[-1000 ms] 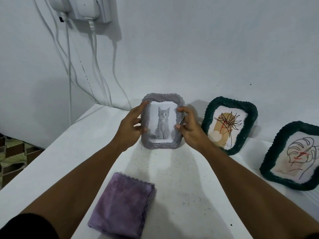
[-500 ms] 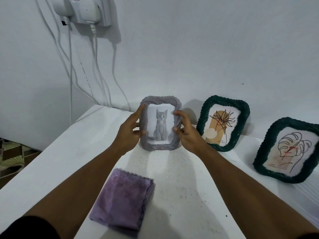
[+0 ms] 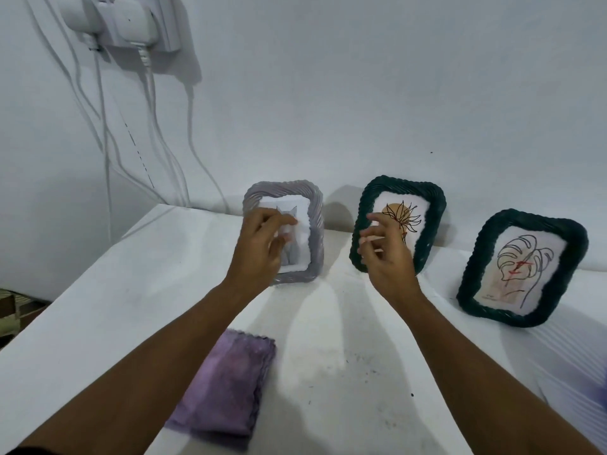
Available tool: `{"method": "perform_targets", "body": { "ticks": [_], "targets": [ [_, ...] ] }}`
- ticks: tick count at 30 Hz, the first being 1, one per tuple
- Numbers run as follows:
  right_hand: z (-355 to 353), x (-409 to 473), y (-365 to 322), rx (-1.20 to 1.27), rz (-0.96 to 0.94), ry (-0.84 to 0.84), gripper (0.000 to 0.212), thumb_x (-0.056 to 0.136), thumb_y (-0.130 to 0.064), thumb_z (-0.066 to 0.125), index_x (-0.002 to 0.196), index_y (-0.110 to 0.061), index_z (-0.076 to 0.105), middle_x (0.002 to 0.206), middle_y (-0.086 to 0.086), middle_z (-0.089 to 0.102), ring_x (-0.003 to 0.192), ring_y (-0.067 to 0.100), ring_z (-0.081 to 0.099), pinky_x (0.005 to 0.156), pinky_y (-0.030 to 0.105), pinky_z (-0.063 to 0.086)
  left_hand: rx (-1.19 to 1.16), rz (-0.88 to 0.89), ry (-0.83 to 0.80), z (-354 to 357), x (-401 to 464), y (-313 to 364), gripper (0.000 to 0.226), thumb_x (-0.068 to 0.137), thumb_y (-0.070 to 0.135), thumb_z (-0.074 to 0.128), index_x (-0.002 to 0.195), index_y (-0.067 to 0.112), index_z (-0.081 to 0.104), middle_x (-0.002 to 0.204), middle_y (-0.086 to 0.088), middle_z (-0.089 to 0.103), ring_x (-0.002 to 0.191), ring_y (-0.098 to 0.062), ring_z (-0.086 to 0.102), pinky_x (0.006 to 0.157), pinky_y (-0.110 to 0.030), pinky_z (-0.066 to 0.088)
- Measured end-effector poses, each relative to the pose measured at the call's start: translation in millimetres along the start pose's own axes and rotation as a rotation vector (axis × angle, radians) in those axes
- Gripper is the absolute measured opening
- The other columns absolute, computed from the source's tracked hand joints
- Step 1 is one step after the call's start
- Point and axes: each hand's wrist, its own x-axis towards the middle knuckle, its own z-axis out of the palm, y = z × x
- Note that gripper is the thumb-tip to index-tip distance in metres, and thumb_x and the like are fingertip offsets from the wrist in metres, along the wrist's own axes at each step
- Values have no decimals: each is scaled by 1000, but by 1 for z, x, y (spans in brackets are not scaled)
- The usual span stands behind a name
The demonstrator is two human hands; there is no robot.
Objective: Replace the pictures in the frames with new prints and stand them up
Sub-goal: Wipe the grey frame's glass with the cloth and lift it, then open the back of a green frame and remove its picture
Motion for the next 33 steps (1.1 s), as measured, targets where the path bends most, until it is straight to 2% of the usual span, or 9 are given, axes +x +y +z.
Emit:
{"method": "perform_targets", "body": {
  "ticks": [3, 6, 11, 15, 19, 22, 25, 28, 33],
  "targets": [
    [-28, -7, 5, 2, 17, 188, 27, 93, -9, 53, 114, -26, 50, 94, -1, 61, 79, 12, 58, 63, 19, 51, -192, -6, -137, 25, 7, 24, 28, 84, -14, 56, 104, 5, 65, 95, -4, 58, 83, 6, 55, 75, -8, 43],
    [-52, -6, 10, -110, -11, 272, 30, 92, -9, 55, 118, -21, 49, 104, 2, 56, 84, 12, 56, 66, 20, 50, -262, -48, -231, 53, 16, 41, 31, 88, -8, 56, 114, 9, 62, 107, -5, 56, 88, -2, 57, 80, -8, 45],
    [-73, 4, 20, -301, -11, 210, 44, 88, -7, 59, 126, -24, 45, 131, 0, 33, 121, 15, 40, 98, 14, 40, -253, -95, -249, 89, 32, 72, 56, 83, -18, 48, 128, 16, 54, 129, -8, 41, 105, -4, 44, 86, 3, 35],
    [-77, 7, 24, -331, 9, 137, 42, 90, -6, 57, 127, -20, 42, 137, 5, 32, 117, 6, 35, 85, -8, 27, -221, -149, -263, 111, 38, 72, 58, 82, -20, 44, 127, 14, 51, 139, -8, 31, 116, -10, 40, 90, -7, 44],
    [-79, 8, 25, -229, 93, 58, 37, 95, -8, 50, 125, -21, 35, 132, 4, 40, 94, 2, 54, 82, 10, 47, -173, -182, -259, 125, 40, 61, 47, 77, -23, 45, 116, 5, 49, 138, -14, 32, 113, -12, 39, 77, 8, 33],
    [-78, 10, 24, -186, 132, 8, 35, 97, -7, 45, 124, -23, 30, 107, -9, 53, 88, 14, 63, 81, 39, 57, -249, -236, -265, 134, 39, 48, 50, 74, -24, 41, 111, 10, 46, 130, -12, 40, 110, -14, 47, 84, -19, 52],
    [-77, 11, 25, -147, 121, 9, 36, 97, -3, 42, 124, -23, 28, 109, -5, 54, 84, 11, 61, 80, 41, 57, -328, -313, -315, 138, 35, 43, 51, 76, -24, 39, 110, 13, 45, 123, -12, 45, 99, -10, 52, 82, -42, 55],
    [-76, 11, 26, -110, 114, 31, 36, 97, -1, 40, 120, -25, 28, 113, -1, 54, 88, 5, 61, 79, 37, 58, -358, -339, -322, 138, 33, 46, 48, 78, -24, 42, 110, 12, 46, 122, -11, 46, 87, -2, 50, 82, -39, 56],
    [-78, 9, 20, -62, 110, 81, 36, 96, -1, 39, 117, -29, 34, 99, -11, 58, 91, 35, 61, 77, 49, 54, -451, -379, -318, 130, 36, 50, 47, 81, -23, 43, 105, 17, 49, 120, -9, 50, 92, -8, 53, 77, -25, 54]
  ]
}}
